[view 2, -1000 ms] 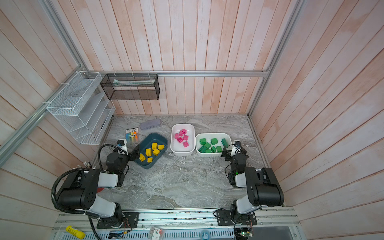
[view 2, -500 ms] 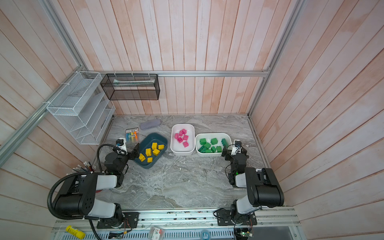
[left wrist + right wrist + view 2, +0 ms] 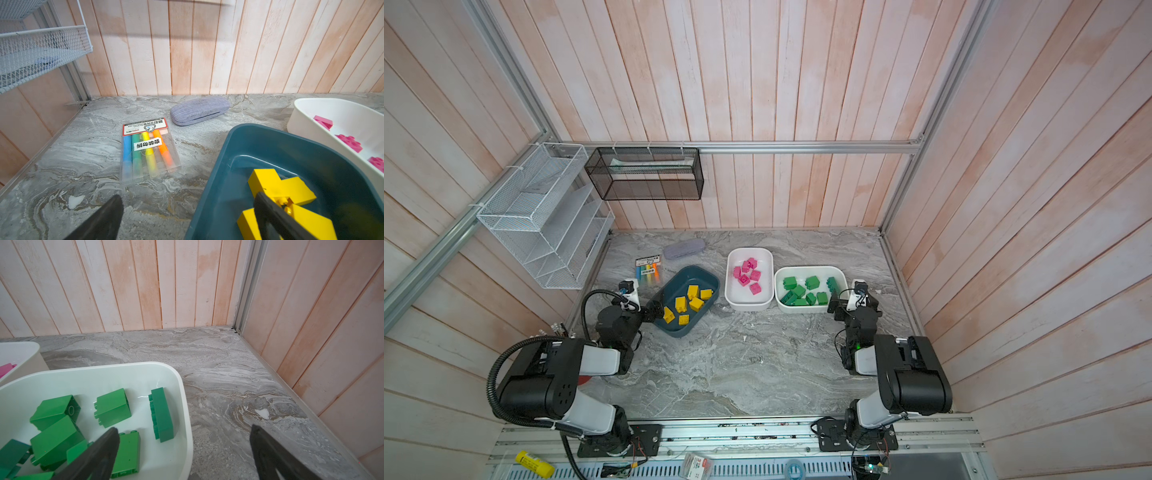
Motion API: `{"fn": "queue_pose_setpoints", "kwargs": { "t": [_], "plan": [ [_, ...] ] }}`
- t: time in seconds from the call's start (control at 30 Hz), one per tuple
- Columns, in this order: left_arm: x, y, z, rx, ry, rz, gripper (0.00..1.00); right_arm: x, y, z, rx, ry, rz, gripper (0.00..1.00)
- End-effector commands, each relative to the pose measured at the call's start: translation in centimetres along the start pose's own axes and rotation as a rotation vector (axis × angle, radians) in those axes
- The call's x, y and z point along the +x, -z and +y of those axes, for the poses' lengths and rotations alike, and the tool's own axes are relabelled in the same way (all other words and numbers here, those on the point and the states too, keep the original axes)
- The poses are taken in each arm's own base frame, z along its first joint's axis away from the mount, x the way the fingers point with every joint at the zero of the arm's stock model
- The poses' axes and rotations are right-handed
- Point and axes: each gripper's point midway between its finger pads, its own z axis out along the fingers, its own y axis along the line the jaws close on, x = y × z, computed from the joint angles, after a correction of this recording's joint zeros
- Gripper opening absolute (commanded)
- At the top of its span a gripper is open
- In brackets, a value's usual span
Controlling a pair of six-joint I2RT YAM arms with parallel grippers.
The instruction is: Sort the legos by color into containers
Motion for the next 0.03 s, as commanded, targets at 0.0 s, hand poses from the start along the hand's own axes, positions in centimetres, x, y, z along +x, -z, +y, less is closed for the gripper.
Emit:
{"fn": "queue_pose_setpoints", "kwargs": {
  "t": [0.0],
  "plan": [
    [-0.98, 0.00, 0.13, -0.009, -0.010, -0.039, 1.00, -0.71, -0.40, -0.34, 0.016, -0.007, -0.016, 0.98]
  ]
}}
